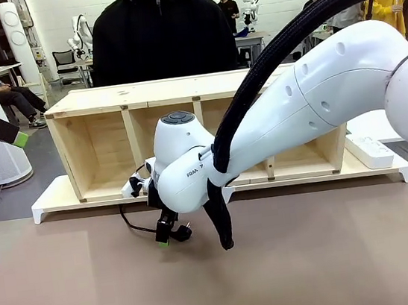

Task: Perform cable management.
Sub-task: When the cord part of the Power Cable appears at the lower middle area of the table and stops, grasp the cord part of the Power Cable.

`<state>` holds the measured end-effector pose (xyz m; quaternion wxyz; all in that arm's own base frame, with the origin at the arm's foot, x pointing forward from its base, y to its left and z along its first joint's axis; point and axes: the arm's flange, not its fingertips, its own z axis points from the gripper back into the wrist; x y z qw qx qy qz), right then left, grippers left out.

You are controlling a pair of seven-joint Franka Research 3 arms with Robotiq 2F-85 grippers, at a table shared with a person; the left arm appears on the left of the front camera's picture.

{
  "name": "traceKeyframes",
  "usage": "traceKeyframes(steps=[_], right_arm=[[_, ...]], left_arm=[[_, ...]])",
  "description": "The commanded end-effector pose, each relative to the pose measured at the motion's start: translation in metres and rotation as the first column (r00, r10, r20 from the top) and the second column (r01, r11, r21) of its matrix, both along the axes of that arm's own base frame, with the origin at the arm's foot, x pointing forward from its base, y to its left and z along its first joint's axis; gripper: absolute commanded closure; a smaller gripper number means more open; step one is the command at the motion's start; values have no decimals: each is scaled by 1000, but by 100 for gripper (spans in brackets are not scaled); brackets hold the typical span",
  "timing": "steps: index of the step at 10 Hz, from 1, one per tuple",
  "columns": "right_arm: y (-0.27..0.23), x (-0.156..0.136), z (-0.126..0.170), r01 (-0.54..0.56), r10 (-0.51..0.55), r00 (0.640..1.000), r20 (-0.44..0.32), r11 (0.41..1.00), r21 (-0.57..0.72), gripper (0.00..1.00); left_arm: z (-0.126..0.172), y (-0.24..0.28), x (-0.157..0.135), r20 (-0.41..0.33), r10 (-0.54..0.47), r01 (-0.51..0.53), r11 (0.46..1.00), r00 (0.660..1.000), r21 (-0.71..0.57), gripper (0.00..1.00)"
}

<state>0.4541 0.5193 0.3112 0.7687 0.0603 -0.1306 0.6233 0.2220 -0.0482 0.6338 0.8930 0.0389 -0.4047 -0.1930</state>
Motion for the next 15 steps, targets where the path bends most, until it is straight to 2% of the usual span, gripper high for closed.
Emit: traceKeyframes(steps=[1, 2, 4, 5, 6, 7, 8, 9, 10, 11, 12, 13, 15], right_arm=[[-8, 2, -7, -29, 31, 999, -32, 999, 46, 3], [-10, 4, -9, -19, 21, 998, -56, 999, 39, 19], [-11, 3, -8, -12, 14, 998, -69, 1000, 24, 22], [-11, 3, -8, -14, 15, 997, -72, 1000, 22, 42], [-11, 3, -7, -15, 16, 997, -74, 1000, 23, 37], [-10, 3, -7, -17, 18, 997, -77, 1000, 24, 61], [-10, 2, -7, -16, 18, 997, -78, 1000, 23, 44], [-10, 2, -7, -15, 17, 997, -78, 1000, 24, 80], [-10, 3, -6, -15, 17, 997, -78, 1000, 23, 64], [-9, 3, -5, -16, 18, 997, -79, 1000, 21, 100], [-9, 2, -4, -18, 19, 997, -79, 1000, 16, 83], [-9, 1, -4, -19, 20, 997, -79, 1000, 14, 100], [-9, 1, -3, -21, 22, 997, -79, 1000, 13, 97]], left_arm=[[1, 0, 2, 10, 1, -1, 1000, 1000, -1, 0], [1, 0, 2, 10, 1, -1, 1000, 1000, -1, 0], [1, 0, 2, 10, 1, -1, 1000, 1000, -1, 0], [1, 0, 2, 10, 1, -1, 1000, 1000, -1, 0], [1, 0, 2, 10, 1, -1, 1000, 1000, -1, 0], [1, 0, 2, 10, 1, -1, 1000, 1000, -1, 0], [1, 0, 2, 10, 1, -1, 1000, 1000, -1, 0], [1, 0, 2, 10, 1, -1, 1000, 1000, -1, 0], [1, 0, 2, 10, 1, -1, 1000, 1000, -1, 0], [1, 0, 2, 10, 1, -1, 1000, 1000, -1, 0], [1, 0, 2, 10, 1, -1, 1000, 1000, -1, 0], [1, 0, 2, 10, 1, -1, 1000, 1000, -1, 0], [1, 0, 2, 10, 1, -1, 1000, 1000, -1, 0]])
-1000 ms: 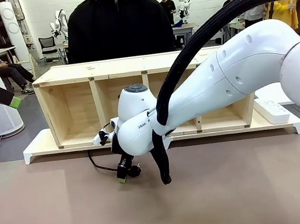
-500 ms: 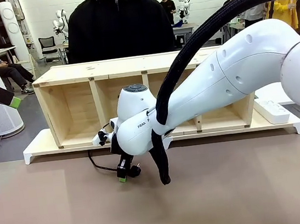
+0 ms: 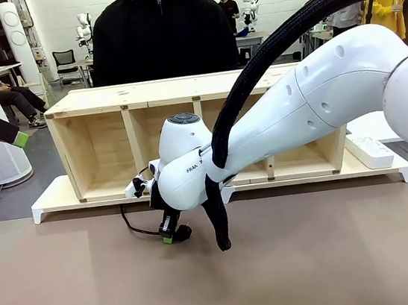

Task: Perform cable management.
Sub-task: When the cord part of the Power Cable appears at the lower middle area of the table and stops, grasp the cord part of the Power Cable, then pull the grasped Power Cable to the location of the Power Strip.

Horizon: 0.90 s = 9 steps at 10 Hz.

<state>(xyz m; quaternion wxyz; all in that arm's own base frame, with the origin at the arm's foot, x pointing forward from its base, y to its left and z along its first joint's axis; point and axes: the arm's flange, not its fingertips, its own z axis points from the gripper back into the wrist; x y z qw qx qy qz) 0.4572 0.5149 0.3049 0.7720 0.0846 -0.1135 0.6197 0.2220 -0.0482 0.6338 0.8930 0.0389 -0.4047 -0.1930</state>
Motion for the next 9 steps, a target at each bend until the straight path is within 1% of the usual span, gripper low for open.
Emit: traceKeyframes(steps=[1, 2, 3, 4, 9], right_arm=[[-4, -3, 3, -24, 24, 999, -23, 1000, -3, 100], [-3, -3, 4, -27, 27, 999, -21, 1000, -7, 100], [-2, -3, 4, -25, 25, 999, -36, 1000, -18, 100], [0, 0, 0, -4, 4, 1000, 0, 1000, -1, 100], [0, 0, 0, -4, 4, 1000, 0, 1000, -1, 100]], left_arm=[[1, 0, 2, 9, 1, -1, 1000, 1000, -1, 0], [1, 0, 2, 9, 1, -1, 1000, 1000, -1, 0], [1, 0, 2, 9, 1, -1, 1000, 1000, -1, 0], [1, 0, 2, 9, 1, -1, 1000, 1000, -1, 0], [1, 0, 2, 9, 1, -1, 1000, 1000, -1, 0]])
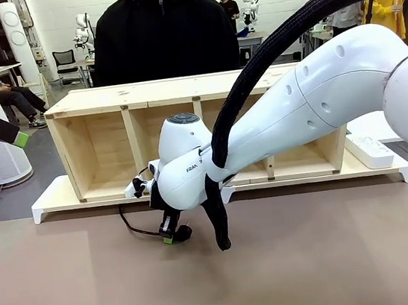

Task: Perform cable management.
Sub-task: Pull the grasped Power Cable to the location of the Power Strip.

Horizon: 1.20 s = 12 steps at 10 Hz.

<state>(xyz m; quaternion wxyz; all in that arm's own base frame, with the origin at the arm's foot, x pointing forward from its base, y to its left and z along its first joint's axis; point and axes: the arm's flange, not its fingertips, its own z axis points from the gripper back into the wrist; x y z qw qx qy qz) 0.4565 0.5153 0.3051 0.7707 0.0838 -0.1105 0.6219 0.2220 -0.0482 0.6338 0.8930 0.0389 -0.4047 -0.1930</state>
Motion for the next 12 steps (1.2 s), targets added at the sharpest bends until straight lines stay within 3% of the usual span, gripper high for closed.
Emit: traceKeyframes(steps=[1, 2, 3, 5, 9, 12], right_arm=[[0, 0, 0, 1, -1, 1000, 3, 1000, 5, 100], [0, 0, 0, 1, -1, 1000, 3, 1000, 5, 100], [0, 0, 0, 0, 0, 1000, 0, 1000, 0, 84], [-35, -32, 13, 81, -81, 994, -72, 997, 1, 84], [-91, -77, 41, 187, -188, 981, -42, 982, -23, 84], [-129, -99, 52, 338, -338, 940, -54, 941, -16, 84]], left_arm=[[1, 0, 2, 9, 1, -1, 1000, 1000, -1, 0], [1, 0, 2, 9, 1, -1, 1000, 1000, -1, 0], [1, 0, 2, 9, 1, -1, 1000, 1000, -1, 0], [1, 0, 2, 9, 1, -1, 1000, 1000, -1, 0], [1, 0, 2, 9, 1, -1, 1000, 1000, -1, 0], [1, 0, 2, 9, 1, -1, 1000, 1000, -1, 0]])
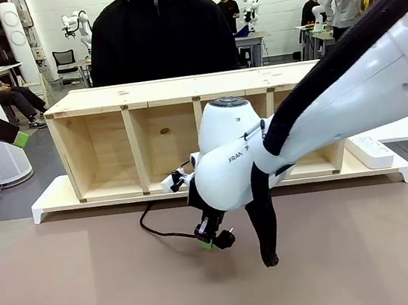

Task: Perform cable management.
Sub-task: Pull the grasped Power Cable to the location of the Power Strip.

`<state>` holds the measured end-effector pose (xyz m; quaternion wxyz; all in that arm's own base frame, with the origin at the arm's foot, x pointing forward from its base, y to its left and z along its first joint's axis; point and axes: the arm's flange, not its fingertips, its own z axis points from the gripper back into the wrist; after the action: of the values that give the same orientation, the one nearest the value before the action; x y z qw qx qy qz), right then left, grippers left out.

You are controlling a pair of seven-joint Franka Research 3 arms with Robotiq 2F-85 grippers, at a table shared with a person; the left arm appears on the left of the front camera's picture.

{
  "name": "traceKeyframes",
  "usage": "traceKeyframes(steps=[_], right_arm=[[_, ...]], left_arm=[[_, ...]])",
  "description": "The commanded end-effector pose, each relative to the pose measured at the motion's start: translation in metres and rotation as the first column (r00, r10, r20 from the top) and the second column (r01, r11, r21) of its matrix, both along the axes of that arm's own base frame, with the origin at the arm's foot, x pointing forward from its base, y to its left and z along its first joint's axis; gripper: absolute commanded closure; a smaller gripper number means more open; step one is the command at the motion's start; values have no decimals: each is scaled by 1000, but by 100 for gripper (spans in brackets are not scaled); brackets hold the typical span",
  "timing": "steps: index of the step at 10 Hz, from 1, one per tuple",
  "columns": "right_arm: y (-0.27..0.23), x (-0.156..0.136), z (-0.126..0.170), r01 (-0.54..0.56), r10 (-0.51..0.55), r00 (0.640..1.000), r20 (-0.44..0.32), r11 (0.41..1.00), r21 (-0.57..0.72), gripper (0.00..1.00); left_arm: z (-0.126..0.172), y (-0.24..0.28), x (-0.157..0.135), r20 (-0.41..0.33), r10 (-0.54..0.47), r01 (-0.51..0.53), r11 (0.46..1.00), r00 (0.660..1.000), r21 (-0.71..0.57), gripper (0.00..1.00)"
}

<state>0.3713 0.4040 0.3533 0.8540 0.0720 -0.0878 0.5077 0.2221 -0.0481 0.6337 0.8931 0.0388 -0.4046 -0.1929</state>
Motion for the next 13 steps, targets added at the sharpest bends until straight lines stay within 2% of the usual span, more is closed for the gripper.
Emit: traceKeyframes(steps=[1, 4, 8, 11, 12, 13], right_arm=[[-32, -23, 9, 120, -120, 993, 9, 993, 15, 84], [-83, -50, 17, 302, -302, 953, 14, 953, 0, 84], [-140, -83, 26, 459, -459, 888, 26, 888, -9, 84], [-185, -112, 33, 567, -569, 821, 53, 823, 37, 84], [-193, -117, 33, 582, -584, 809, 62, 812, 55, 84], [-191, -121, 32, 559, -563, 821, 96, 827, 67, 84]], left_arm=[[1, -1, 2, 10, 1, -1, 1000, 1000, -1, 0], [1, -1, 2, 10, 1, -1, 1000, 1000, -1, 0], [1, -1, 2, 10, 1, -1, 1000, 1000, -1, 0], [1, -1, 2, 10, 1, -1, 1000, 1000, -1, 0], [1, -1, 2, 10, 1, -1, 1000, 1000, -1, 0], [1, -1, 2, 10, 1, -1, 1000, 1000, -1, 0]])
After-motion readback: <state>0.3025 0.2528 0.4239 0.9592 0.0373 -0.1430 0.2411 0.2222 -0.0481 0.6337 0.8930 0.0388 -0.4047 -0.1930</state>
